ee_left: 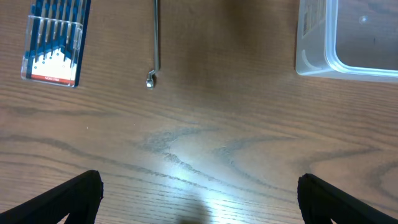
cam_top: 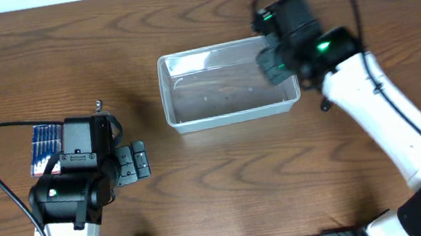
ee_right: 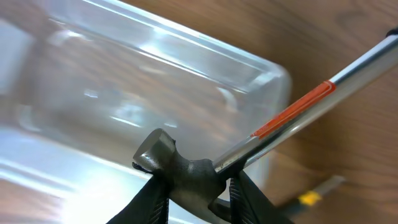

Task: Pack container
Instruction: 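Carry the hammer with the right gripper into the clear container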

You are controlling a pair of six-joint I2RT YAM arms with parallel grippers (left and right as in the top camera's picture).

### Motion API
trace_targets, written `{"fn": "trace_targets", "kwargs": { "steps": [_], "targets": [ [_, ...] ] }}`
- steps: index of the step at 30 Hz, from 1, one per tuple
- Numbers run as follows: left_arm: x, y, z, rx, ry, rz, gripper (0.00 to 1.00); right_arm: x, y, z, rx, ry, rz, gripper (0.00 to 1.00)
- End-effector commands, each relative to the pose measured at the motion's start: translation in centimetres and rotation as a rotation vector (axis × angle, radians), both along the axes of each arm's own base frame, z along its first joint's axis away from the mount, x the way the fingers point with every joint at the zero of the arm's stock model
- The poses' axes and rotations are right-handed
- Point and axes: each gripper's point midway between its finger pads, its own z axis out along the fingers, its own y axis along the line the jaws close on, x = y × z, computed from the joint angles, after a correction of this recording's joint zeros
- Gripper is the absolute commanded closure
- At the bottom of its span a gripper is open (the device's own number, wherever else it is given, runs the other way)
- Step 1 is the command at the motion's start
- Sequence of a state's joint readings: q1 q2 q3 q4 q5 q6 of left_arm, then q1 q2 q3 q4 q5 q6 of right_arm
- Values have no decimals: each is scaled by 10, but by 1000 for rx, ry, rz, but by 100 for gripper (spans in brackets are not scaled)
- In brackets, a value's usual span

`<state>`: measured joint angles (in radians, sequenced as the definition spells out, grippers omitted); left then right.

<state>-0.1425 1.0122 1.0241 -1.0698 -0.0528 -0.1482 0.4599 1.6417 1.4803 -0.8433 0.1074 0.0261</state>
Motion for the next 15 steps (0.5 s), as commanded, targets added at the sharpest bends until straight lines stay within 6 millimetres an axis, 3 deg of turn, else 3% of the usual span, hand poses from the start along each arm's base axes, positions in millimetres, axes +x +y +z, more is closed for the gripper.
{"fn": "trace_targets", "kwargs": {
  "steps": [1, 7, 15],
  "targets": [
    [3, 0, 8, 15, -22, -16, 2, -4, 34, 8, 114, -12, -113, 99],
    [2, 1, 8, 15, -18, -16, 1, -20, 91, -4, 219, 5, -184, 99],
    [-2, 1, 6, 17, 0, -16, 1, -26, 99, -8, 270, -44, -425, 99]
  ]
}}
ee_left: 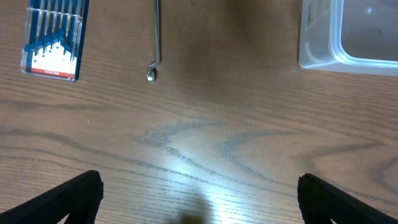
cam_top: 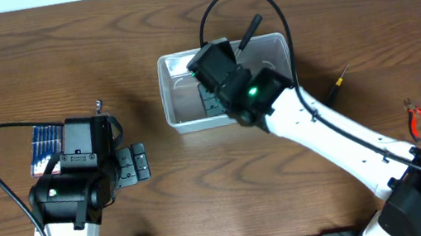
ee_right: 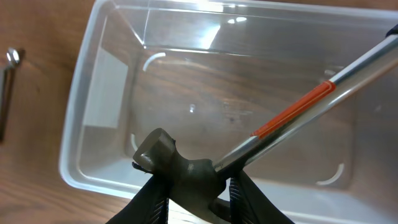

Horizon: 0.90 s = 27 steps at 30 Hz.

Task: Pack container
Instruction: 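Carry the hammer with the right gripper into the clear container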

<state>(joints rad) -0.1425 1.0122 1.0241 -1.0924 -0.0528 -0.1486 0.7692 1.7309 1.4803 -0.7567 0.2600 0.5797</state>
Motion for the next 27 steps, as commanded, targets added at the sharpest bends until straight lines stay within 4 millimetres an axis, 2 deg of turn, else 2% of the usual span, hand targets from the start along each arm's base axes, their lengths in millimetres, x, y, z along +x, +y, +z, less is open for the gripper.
{"fn": "trace_targets", "kwargs": {
  "steps": [1, 6, 9, 18, 22, 27],
  "targets": [
    [3, 0, 8, 14, -23, -16, 2, 10, -5, 10, 100, -30, -230, 98],
    [3, 0, 8, 14, -22, -16, 2, 11, 2, 0, 213, 26, -370, 98],
    [3, 0, 8, 14, -22, -16, 2, 13, 13, -7, 272, 58, -393, 98],
    [3, 0, 8, 14, -22, -16, 2, 17, 45, -60, 366, 222, -423, 98],
    [3, 0, 8, 14, -22, -16, 2, 18, 44, -81, 366, 282, -452, 98],
    [3, 0, 8, 14, -22, -16, 2, 28, 37, -87, 386, 300, -483, 99]
  ]
}}
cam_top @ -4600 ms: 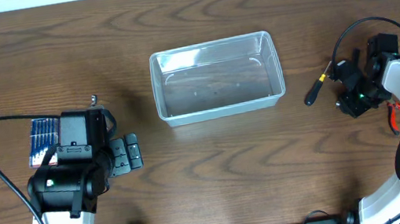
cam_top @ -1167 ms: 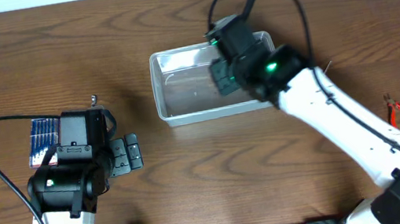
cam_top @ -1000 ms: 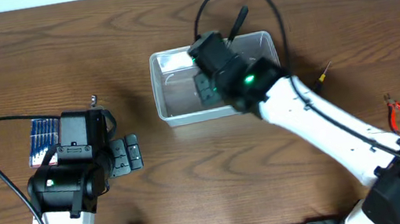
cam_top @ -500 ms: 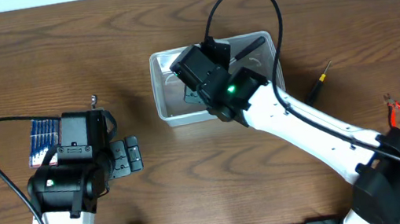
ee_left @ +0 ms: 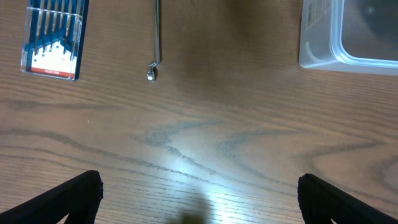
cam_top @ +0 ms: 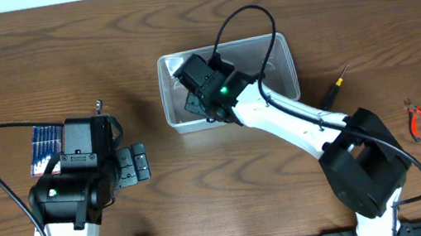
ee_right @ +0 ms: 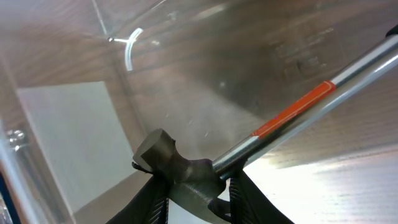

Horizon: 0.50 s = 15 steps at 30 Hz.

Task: Pack container
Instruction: 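Carry the hammer with the right gripper into the clear container, then lower the hammer into the container and open the right gripper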

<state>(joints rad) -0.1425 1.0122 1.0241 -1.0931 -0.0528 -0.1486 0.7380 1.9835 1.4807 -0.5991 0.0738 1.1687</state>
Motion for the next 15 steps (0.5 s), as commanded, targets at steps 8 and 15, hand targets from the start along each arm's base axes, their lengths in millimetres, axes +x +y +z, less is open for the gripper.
{"fn": "trace_targets", "kwargs": {
  "steps": [8, 15],
  "targets": [
    [3, 0, 8, 14, -23, -16, 2, 31, -25, 10, 57, 0, -103, 99],
    [3, 0, 8, 14, -22, -16, 2, 34, -34, -4, 45, 36, -117, 98]
  ]
}}
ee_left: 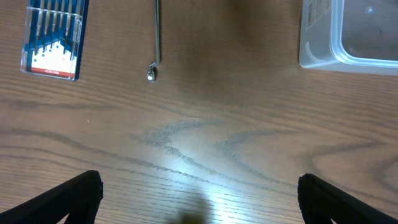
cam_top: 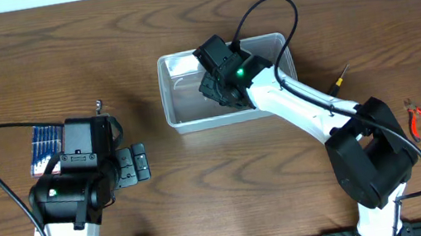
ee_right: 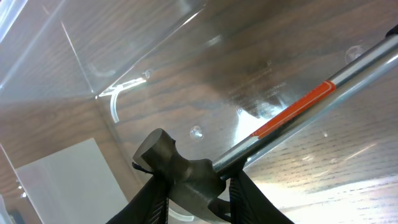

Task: Pack container
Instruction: 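Lower the hammer into the container and open the right gripper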

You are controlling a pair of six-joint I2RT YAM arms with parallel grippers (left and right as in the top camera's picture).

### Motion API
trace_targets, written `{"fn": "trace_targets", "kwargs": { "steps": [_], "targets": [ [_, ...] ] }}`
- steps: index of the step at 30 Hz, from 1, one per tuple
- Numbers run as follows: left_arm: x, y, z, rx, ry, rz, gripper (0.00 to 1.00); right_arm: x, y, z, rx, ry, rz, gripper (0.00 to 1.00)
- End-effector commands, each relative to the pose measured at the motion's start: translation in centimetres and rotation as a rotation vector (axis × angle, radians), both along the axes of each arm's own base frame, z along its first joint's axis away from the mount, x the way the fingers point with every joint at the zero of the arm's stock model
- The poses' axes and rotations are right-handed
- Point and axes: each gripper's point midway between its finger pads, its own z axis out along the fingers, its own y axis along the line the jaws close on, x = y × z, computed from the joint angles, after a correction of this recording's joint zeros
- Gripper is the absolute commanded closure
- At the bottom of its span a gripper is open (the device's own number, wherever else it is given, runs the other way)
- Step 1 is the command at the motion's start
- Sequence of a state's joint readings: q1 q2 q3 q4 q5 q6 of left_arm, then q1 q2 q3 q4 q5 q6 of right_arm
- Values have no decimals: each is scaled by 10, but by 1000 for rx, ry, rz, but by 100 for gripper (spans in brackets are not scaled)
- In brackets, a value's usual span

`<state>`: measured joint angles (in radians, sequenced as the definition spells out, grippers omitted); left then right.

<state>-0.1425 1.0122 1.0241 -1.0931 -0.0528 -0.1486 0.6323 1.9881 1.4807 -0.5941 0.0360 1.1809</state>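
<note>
A clear plastic container (cam_top: 180, 112) stands at the table's back middle. My right gripper (cam_top: 221, 79) is down inside it, shut on the dark head of a hammer (ee_right: 186, 171) whose steel shaft with an orange band (ee_right: 292, 111) runs up to the right. The container's floor and left wall (ee_right: 74, 168) fill the right wrist view. My left gripper (ee_left: 199, 202) hovers open over bare wood, left of the container (ee_left: 348, 37), with nothing between its fingers. A blue drill-bit case (ee_left: 53, 40) and a thin metal wrench (ee_left: 155, 37) lie ahead of it.
A screwdriver with a yellow and black handle (cam_top: 333, 87) lies right of the container. Red-handled pliers lie at the far right. The drill-bit case (cam_top: 41, 147) sits beside the left arm.
My right gripper with the hammer has shifted a little right and back inside the container, toward its middle. The left gripper has stayed put.
My right gripper held the hammer over the container's right end. Then it was above the container's left half, then low inside its left end, and now it is near the middle of the container, still holding the hammer. The left gripper stayed open throughout.
</note>
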Motion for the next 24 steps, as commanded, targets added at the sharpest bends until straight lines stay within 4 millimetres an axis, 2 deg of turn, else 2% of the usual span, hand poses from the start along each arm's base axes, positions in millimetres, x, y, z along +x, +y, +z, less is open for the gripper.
{"fn": "trace_targets", "kwargs": {
  "steps": [1, 5, 11, 16, 22, 24],
  "targets": [
    [3, 0, 8, 14, -23, -16, 2, 5, 1, -4, 17, 20, -16, 98],
    [3, 0, 8, 14, -21, -16, 1, 3, 0, -17, 13, 54, -13, 98],
    [2, 0, 8, 14, -19, -16, 2, 5, 1, -22, 2, 47, 16, 97],
    [2, 0, 8, 14, -19, -16, 2, 6, 2, -21, 6, 41, 16, 77],
    [2, 0, 8, 14, -19, -16, 2, 7, 5, -19, 23, 39, 23, 36],
    [2, 0, 8, 14, -19, -16, 2, 8, 7, -19, 33, 36, 26, 26]
  ]
}}
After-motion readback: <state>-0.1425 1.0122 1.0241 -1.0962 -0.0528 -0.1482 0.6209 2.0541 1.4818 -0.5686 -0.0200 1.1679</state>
